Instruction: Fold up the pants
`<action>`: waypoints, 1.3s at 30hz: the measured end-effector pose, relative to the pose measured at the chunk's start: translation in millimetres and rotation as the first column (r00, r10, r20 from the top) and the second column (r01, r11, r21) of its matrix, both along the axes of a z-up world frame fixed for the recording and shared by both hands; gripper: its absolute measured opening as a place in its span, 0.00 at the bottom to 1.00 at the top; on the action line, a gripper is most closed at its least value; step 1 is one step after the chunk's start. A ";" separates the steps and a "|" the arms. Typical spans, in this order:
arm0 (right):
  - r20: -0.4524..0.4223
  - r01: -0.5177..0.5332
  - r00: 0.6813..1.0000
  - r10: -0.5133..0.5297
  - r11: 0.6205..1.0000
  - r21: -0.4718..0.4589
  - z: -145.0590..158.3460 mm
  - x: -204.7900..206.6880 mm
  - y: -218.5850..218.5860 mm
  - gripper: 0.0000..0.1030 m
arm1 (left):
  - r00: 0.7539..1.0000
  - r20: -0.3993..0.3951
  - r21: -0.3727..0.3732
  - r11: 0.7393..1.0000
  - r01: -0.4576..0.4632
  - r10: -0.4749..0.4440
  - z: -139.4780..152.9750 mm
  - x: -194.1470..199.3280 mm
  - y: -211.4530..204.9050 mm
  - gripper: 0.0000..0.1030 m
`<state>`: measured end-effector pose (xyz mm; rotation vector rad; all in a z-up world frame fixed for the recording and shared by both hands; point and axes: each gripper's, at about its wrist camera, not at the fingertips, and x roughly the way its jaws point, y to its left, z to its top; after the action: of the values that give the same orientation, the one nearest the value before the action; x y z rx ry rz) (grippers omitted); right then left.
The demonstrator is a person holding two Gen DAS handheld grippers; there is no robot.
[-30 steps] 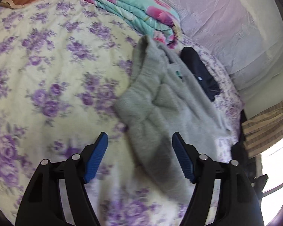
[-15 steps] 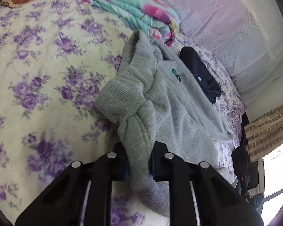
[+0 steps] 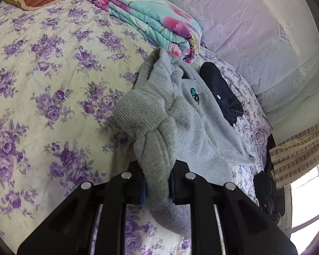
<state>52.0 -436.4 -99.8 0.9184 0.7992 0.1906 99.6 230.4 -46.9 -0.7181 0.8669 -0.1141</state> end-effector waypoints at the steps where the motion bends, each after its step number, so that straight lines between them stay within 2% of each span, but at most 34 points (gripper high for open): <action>1: 0.039 -0.003 0.999 0.003 1.000 -0.022 13.3 -0.3 -1.1 0.16 | 1.000 0.002 -0.007 1.000 -0.005 0.005 2.5 -3.7 1.2 0.14; 4: 0.132 -0.031 0.990 0.044 0.995 -0.092 53.7 -6.6 -0.9 0.16 | 0.999 0.026 0.014 1.000 -0.021 0.021 12.7 -23.8 3.0 0.14; 5: 0.135 -0.042 0.989 0.056 0.993 -0.107 60.5 -9.1 -2.3 0.16 | 0.999 0.035 0.021 1.000 -0.023 0.022 14.6 -31.2 1.8 0.14; 7: 0.085 -0.066 0.993 0.080 0.986 -0.153 57.0 -11.6 -5.0 0.16 | 0.999 0.038 0.040 0.999 -0.021 0.020 10.1 -46.1 -1.3 0.14; 10: -0.082 -0.111 0.992 0.097 0.975 -0.190 18.5 -11.4 -7.7 0.19 | 1.000 -0.029 0.096 0.995 -0.006 0.009 -16.2 -56.9 -9.6 0.18; 11: -0.120 -0.127 0.987 0.106 0.974 -0.186 7.7 -12.9 -7.9 0.20 | 0.998 -0.061 0.120 0.993 -0.003 0.011 -26.4 -58.5 -10.6 0.22; 12: -0.105 -0.118 0.989 0.101 0.979 -0.164 4.8 -18.4 -11.9 0.21 | 0.997 -0.073 0.124 0.992 -0.009 0.018 -32.7 -60.2 -9.2 0.32; 14: -0.079 -0.083 0.994 0.072 0.985 -0.154 12.1 -30.7 -19.9 0.33 | 0.998 -0.051 0.099 0.995 -0.025 0.030 -34.3 -70.2 -1.2 0.40; 16: -0.045 -0.020 0.999 0.011 0.975 -0.221 30.4 -43.2 -29.1 0.41 | 0.998 -0.026 0.130 0.990 -0.051 0.054 -24.7 -82.3 7.8 0.56; 19: 0.013 0.039 0.999 -0.037 0.968 -0.248 53.0 -47.8 -42.3 0.41 | 0.998 0.001 0.225 0.972 -0.059 0.060 -7.4 -91.9 14.3 0.59; 22: 0.061 -0.003 0.998 0.016 0.977 -0.213 64.3 -29.8 -32.2 0.41 | 0.998 0.039 0.321 0.946 -0.052 0.042 17.8 -87.9 2.5 0.56; 24: 0.065 -0.042 0.996 0.057 0.978 -0.206 66.3 -18.0 -16.5 0.41 | 0.998 0.052 0.394 0.919 0.001 -0.024 33.4 -86.5 -13.1 0.56; 26: 0.080 -0.036 0.995 0.057 0.970 -0.241 71.6 -12.5 -2.4 0.41 | 0.999 0.050 0.513 0.858 -0.014 -0.014 41.7 -88.3 -21.7 0.57; 27: 0.085 -0.016 0.995 0.042 0.958 -0.287 76.2 -13.9 0.1 0.41 | 0.999 0.041 0.544 0.839 -0.023 0.001 42.0 -89.0 -21.9 0.57; 28: 0.096 0.013 0.995 0.021 0.940 -0.341 82.1 -16.4 0.9 0.41 | 0.999 0.034 0.548 0.836 -0.033 0.017 41.7 -91.4 -17.5 0.57; 30: 0.122 0.101 0.991 -0.053 0.897 -0.430 92.4 -27.2 -9.0 0.43 | 0.999 0.039 0.509 0.860 -0.048 0.033 43.2 -97.5 -8.0 0.57; 31: 0.125 0.151 0.986 -0.106 0.882 -0.447 96.2 -33.9 -20.0 0.45 | 0.998 0.046 0.493 0.868 -0.053 0.034 43.8 -98.9 -6.1 0.57; 32: 0.132 0.171 0.983 -0.126 0.886 -0.430 97.5 -40.1 -28.3 0.45 | 0.998 0.055 0.475 0.878 -0.054 0.032 45.2 -99.4 -6.1 0.57; 35: 0.142 0.087 0.989 -0.043 0.944 -0.318 94.0 -43.6 -25.6 0.46 | 0.997 0.071 0.441 0.897 -0.014 -0.019 45.9 -88.9 -19.4 0.57; 37: 0.117 0.001 0.993 0.035 0.958 -0.288 81.6 -35.6 -5.0 0.48 | 0.995 0.071 0.427 0.903 0.034 -0.071 42.4 -76.0 -37.0 0.57; 39: 0.066 -0.082 0.992 0.104 0.958 -0.275 61.6 -21.5 16.6 0.48 | 0.990 0.060 0.432 0.897 0.089 -0.127 34.9 -59.2 -54.3 0.57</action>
<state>30.6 -419.8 -38.3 0.6102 0.7733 0.1927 40.3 176.1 -12.0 -0.2485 0.8119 -0.0489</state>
